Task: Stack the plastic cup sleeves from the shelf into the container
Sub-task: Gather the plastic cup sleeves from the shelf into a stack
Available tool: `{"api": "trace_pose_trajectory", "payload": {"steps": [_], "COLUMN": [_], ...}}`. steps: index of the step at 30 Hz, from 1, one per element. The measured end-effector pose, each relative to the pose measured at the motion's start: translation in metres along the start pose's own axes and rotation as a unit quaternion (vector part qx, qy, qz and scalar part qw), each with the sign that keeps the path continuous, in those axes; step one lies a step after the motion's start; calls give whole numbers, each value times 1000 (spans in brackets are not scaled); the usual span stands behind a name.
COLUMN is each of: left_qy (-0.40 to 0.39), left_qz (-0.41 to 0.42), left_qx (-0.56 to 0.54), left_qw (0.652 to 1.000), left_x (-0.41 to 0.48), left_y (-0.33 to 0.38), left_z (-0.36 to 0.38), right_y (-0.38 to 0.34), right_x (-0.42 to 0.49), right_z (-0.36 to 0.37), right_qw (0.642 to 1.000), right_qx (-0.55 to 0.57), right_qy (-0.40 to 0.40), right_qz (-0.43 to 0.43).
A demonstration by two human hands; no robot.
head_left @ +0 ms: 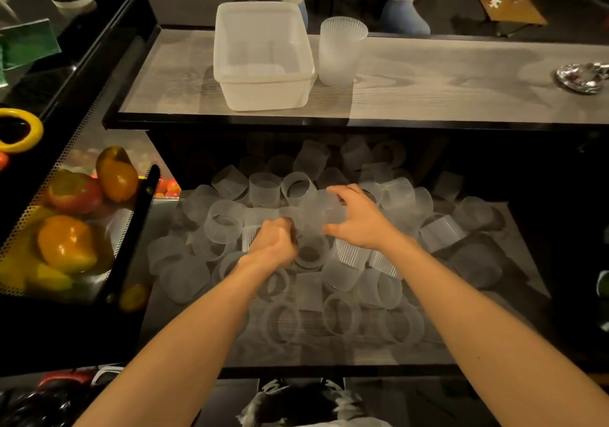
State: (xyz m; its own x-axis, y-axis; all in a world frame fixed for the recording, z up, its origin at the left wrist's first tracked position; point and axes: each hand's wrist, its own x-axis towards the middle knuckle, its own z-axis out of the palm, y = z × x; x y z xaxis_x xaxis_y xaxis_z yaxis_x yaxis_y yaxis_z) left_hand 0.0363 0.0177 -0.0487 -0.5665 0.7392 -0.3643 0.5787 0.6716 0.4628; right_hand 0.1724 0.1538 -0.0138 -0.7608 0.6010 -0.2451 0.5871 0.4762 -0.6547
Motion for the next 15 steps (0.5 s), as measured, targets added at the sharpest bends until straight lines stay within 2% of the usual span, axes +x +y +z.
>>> {"api": "trace_pose_trajectory", "payload": {"steps": [5,10,15], "left_qy": [2,5,-26], "left_qz": [-16,-31,-72], "left_qx": [-53,-98,-177], "left_qw": [998,995,981], "left_x": [2,3,6], "left_y": [-3,-4,-7], "left_z": [-8,-12,-16], "right_y": [0,0,2], "right_x": [-5,-13,-18], "right_z": [-1,3,9], "right_qw": [997,994,994], "right_qx": [70,110,88], "right_qy": [23,-13,-57], "right_qz": [-15,-5,-2]}}
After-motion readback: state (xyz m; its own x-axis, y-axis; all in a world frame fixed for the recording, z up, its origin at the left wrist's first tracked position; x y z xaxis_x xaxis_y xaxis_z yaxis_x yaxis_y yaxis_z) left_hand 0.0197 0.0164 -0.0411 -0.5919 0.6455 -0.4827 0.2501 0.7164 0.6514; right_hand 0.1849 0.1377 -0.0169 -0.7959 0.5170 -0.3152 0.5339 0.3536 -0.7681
